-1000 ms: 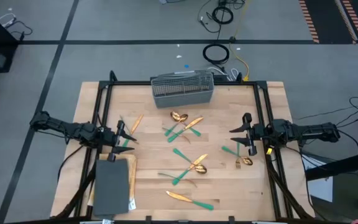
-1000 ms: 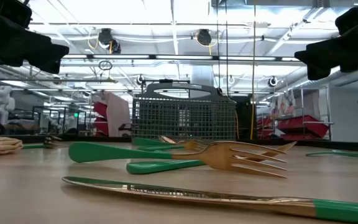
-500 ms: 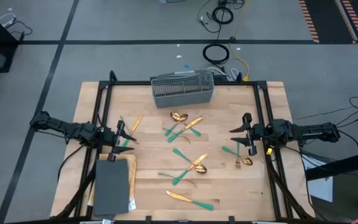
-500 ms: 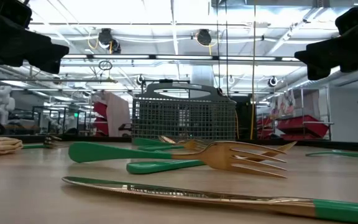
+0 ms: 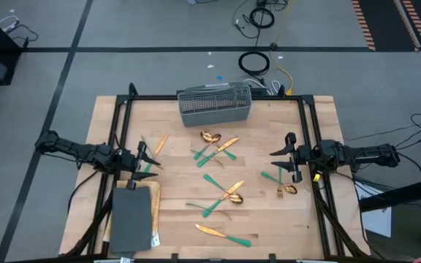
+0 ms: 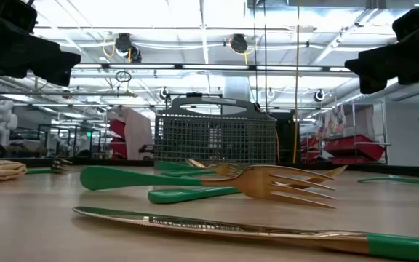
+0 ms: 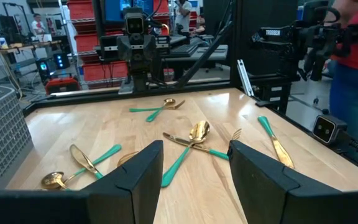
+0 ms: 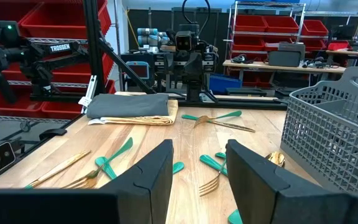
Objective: Sort silverware
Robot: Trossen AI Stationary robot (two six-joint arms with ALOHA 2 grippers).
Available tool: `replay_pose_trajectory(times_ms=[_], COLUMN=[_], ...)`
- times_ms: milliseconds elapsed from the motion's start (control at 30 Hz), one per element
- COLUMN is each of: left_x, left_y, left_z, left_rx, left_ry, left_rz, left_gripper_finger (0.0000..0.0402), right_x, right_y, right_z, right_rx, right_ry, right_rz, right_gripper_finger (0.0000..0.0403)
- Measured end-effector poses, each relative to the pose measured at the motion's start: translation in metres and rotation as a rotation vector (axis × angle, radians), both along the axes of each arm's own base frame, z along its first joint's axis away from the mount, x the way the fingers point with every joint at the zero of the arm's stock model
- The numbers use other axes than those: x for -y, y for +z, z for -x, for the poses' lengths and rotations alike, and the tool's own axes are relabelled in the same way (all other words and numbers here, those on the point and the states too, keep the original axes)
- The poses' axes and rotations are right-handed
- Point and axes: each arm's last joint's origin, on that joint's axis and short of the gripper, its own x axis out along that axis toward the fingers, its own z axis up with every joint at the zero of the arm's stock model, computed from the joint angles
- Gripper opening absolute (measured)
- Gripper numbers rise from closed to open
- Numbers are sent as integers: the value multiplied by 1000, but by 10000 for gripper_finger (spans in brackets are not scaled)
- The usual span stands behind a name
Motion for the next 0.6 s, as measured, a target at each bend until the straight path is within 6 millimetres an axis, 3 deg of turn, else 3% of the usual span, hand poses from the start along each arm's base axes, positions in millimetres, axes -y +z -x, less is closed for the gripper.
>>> replay_pose_trajectory(times_ms=[233, 367, 533, 600], left_x=[-3, -4, -3, -4], left_y=[4, 18, 50, 61], left_z=[-1, 0, 11, 17], left_rx=[44, 175, 512, 643], left_ry=[111, 122, -11, -29], left_rz=[10, 62, 156, 189], left_gripper_finger=[190, 190, 190, 190], right_x=[0, 0, 7, 9], right_y=[2, 12, 38, 46], right_z=[0, 1, 9, 14], right_rx=[17, 106, 420, 530], right_ry=[0, 20, -46, -64], right_rz=[-67, -321, -694, -758], right_gripper_finger=[139, 139, 139, 139])
